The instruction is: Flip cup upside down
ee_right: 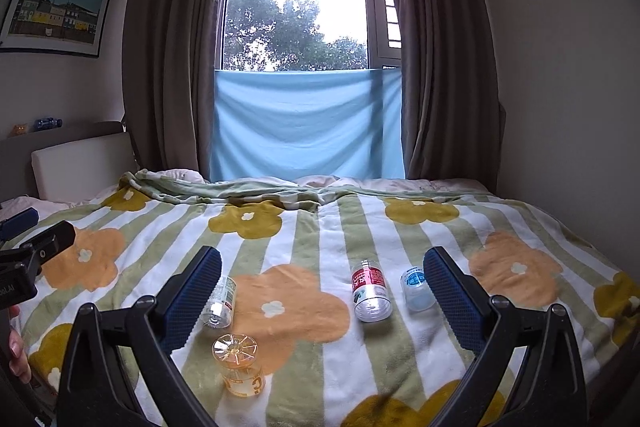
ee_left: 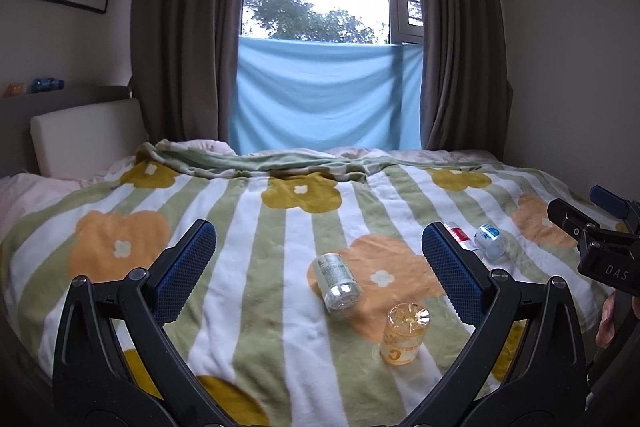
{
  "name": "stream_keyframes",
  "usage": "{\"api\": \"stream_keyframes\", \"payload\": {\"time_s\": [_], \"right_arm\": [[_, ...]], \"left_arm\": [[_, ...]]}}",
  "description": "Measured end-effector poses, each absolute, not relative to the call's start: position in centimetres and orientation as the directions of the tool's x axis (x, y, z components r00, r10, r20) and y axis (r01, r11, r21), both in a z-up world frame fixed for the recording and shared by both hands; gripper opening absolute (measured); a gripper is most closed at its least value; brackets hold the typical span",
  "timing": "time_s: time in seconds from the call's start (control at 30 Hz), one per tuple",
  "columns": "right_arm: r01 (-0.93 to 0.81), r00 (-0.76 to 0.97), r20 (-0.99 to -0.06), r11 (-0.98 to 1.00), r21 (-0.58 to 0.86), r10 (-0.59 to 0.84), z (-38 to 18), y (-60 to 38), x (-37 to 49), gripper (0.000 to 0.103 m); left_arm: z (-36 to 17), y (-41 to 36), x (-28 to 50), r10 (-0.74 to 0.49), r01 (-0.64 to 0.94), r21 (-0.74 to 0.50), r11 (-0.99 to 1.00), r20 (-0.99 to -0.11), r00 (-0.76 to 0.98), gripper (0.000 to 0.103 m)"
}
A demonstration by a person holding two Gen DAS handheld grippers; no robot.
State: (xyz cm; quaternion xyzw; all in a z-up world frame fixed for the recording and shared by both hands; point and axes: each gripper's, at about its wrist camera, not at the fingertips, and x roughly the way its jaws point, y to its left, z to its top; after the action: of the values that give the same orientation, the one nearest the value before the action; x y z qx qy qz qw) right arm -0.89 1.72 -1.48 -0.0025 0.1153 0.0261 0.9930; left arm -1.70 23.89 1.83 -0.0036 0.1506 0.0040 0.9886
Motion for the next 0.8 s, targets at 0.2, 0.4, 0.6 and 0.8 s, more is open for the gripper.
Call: {"api": "stream_keyframes", "payload": {"time_s": [0.2, 0.4, 0.6, 0.8], "right_arm": [[-0.054, 0.972, -0.23, 0.999, 0.003, 0.053, -1.47, 1.67, -0.82, 0.101], [-0.053, 0.972, -0.23, 0.999, 0.001, 0.052, -1.47, 1.67, -0.84, 0.101], [-0.052, 0.972, -0.23, 0.999, 0.002, 0.051, -1.48, 1.65, -0.85, 0.101], [-0.051, 0.972, -0.23, 0.999, 0.002, 0.05, -1.55, 1.87, -0.87, 0.101]], "left_arm": [[1.94, 23.78, -1.65, 0.006, -0.007, -0.003, 1.0, -0.294, 0.956, 0.103], [2.11, 23.74, -1.73, 0.006, -0.007, -0.002, 1.0, -0.289, 0.957, 0.103], [2.14, 23.79, -1.67, 0.007, -0.008, -0.002, 1.0, -0.289, 0.957, 0.103], [2.11, 23.72, -1.67, 0.007, -0.008, -0.001, 1.0, -0.288, 0.958, 0.103]]}}
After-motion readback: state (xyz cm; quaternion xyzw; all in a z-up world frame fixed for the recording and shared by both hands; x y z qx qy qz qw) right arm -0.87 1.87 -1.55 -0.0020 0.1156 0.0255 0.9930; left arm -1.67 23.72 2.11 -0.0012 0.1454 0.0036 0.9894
